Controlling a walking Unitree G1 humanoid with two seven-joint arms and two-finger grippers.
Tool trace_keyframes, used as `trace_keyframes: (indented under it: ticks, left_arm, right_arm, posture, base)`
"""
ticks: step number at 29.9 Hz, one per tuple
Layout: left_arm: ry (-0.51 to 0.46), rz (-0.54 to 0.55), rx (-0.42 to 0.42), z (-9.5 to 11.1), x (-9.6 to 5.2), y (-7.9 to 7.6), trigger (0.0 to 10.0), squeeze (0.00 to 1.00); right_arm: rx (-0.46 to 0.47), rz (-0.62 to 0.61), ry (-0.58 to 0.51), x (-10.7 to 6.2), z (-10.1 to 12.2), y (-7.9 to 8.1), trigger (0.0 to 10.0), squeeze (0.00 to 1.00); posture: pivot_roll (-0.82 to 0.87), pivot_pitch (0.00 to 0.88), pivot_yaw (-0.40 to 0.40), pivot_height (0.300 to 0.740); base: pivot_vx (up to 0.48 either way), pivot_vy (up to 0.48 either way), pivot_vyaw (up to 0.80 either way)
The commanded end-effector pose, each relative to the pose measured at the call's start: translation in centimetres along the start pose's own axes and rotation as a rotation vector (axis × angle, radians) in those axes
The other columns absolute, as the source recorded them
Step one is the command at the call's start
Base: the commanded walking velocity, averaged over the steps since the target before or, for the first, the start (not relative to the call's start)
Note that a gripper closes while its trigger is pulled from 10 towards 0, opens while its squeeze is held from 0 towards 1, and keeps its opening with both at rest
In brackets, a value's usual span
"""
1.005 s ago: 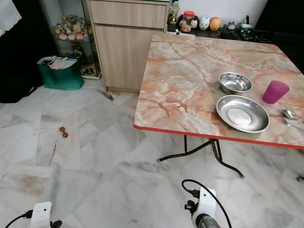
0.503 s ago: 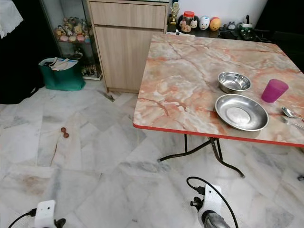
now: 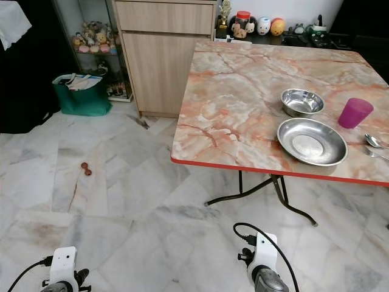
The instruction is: Setting the table
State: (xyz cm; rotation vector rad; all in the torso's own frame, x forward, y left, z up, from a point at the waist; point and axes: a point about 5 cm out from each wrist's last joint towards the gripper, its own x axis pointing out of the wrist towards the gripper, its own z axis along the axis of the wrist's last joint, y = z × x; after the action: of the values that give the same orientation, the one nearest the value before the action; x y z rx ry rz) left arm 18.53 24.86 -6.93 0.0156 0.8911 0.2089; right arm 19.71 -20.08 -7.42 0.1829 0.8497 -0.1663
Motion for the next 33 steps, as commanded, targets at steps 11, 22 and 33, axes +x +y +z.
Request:
trace_keyframes:
  ticks: [11,22,33]
  left_arm:
    - [0.002,0.000,0.023,-0.1,0.0,0.0,10.0,0.00]
    - [0.009,-0.009,0.023,-0.5,-0.1,-0.4,10.0,0.00]
    - [0.014,-0.016,0.018,-0.8,-0.1,-0.7,10.0,0.00]
  right_arm:
    - [0.008,-0.014,0.027,-0.3,-1.2,-0.1,10.0,0.00]
    - [-0.019,-0.019,0.042,-0.2,-0.8,-0.3,10.0,0.00]
    - [-0.024,-0.040,0.047,-0.3,-0.7,-1.3,10.0,0.00]
  posture:
    - [0.05,0.000,-0.031,0.740]
    - [0.05,0.000,-0.052,0.740]
    - [0.06,0.000,-0.057,0.740]
  base:
    - [0.000,-0.127,0.00]
    - [0.000,-0.320,-0.18]
    - [0.000,-0.328,-0.13]
